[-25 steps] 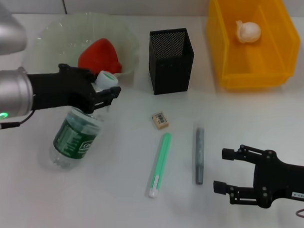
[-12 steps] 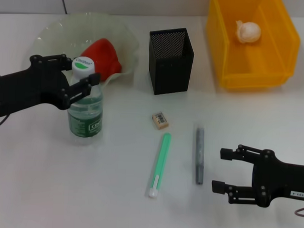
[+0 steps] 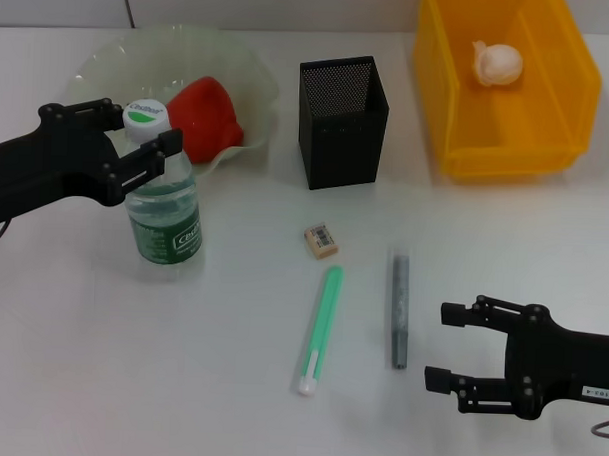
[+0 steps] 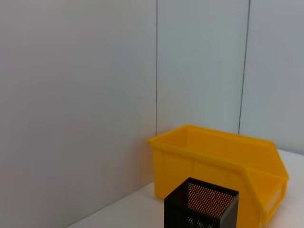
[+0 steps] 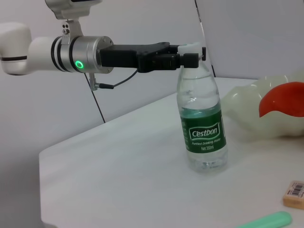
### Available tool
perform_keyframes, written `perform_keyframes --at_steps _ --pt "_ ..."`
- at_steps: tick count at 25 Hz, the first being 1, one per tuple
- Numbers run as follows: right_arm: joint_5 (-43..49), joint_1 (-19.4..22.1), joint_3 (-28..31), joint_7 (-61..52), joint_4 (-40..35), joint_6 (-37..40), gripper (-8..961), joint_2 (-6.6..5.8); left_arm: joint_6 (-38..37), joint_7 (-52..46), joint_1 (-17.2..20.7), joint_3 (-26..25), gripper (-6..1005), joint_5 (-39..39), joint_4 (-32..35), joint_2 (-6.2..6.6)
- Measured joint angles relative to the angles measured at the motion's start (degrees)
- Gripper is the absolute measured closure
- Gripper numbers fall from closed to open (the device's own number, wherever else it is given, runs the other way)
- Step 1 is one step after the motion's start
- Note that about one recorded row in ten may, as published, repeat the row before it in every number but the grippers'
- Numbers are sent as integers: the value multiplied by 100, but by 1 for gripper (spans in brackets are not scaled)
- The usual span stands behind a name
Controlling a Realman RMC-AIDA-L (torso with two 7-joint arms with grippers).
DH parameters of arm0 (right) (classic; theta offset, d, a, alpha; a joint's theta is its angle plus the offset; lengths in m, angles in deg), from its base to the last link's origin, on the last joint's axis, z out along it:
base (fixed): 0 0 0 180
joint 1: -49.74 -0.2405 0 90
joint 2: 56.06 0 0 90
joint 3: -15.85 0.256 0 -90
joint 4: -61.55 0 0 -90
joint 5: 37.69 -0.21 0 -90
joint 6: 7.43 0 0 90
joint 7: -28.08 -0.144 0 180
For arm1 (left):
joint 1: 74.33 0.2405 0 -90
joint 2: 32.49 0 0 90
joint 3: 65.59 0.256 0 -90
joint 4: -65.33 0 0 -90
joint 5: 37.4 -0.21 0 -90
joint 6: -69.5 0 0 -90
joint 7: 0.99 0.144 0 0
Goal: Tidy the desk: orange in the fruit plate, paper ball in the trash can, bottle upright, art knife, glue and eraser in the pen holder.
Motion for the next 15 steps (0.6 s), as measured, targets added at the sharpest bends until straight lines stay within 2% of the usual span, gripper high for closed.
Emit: perform_keyframes --at_steps 10,11,13,15 --pt "0 3 43 -44 -19 49 113 -1 -364 20 72 -157 488 176 105 -1" --pt "1 8 49 -106 -53 53 113 -6 -617 118 122 -366 483 440 128 -4" --pt "0 15 52 -155 -98 53 113 -7 -783 206 139 -478 414 592 92 -5" --pt "1 43 67 -260 -225 53 113 -10 -1536 724 147 -800 345 1064 -214 -2"
